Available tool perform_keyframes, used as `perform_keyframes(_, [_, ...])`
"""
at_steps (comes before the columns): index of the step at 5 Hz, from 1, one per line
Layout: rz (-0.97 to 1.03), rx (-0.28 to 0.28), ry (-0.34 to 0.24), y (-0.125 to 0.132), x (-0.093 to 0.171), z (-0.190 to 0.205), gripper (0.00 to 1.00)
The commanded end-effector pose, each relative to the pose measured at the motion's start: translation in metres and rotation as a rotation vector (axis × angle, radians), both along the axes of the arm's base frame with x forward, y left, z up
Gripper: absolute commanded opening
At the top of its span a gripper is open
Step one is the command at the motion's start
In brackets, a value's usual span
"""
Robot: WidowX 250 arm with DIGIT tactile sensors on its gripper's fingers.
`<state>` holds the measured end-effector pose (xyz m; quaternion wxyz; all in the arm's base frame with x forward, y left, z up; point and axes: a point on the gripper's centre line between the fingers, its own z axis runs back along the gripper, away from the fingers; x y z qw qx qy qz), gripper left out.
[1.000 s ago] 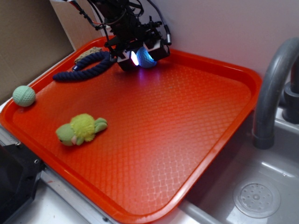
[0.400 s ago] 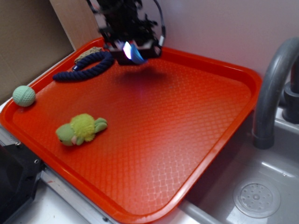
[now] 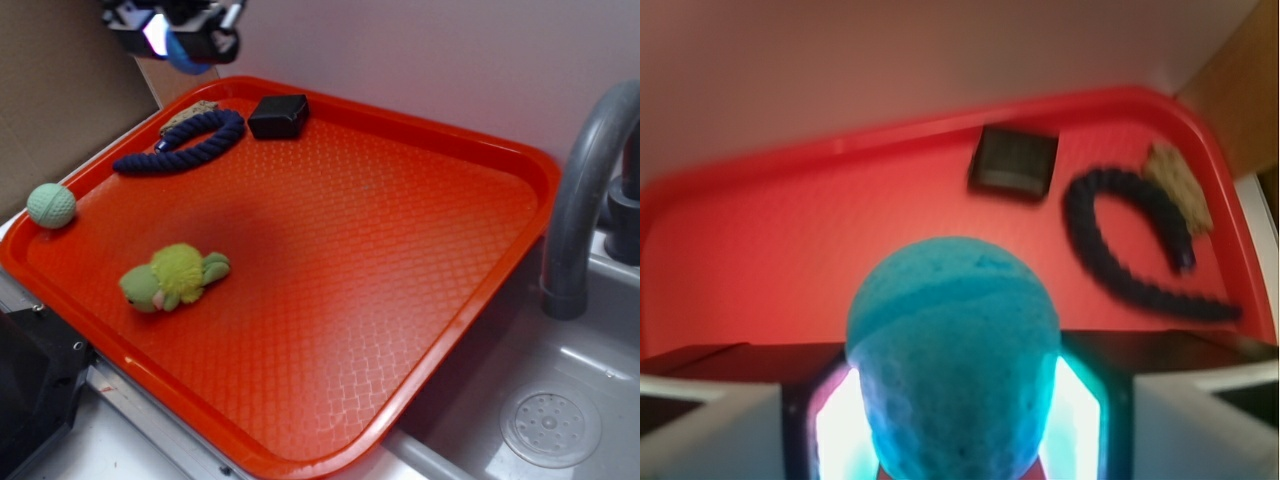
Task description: Grab the blue ball.
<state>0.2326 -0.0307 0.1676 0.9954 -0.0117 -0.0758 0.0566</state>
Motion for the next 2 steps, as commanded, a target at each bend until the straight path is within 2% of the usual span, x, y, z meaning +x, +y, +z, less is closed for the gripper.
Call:
perform_keyframes(1, [-0.153,-0.072,0.074,-0.0089,-0.0244,0.0452,0.0])
perform_keyframes(2, [-0.154,-0.053,0.062,-0.0074,-0.0283,0.0483,0.0])
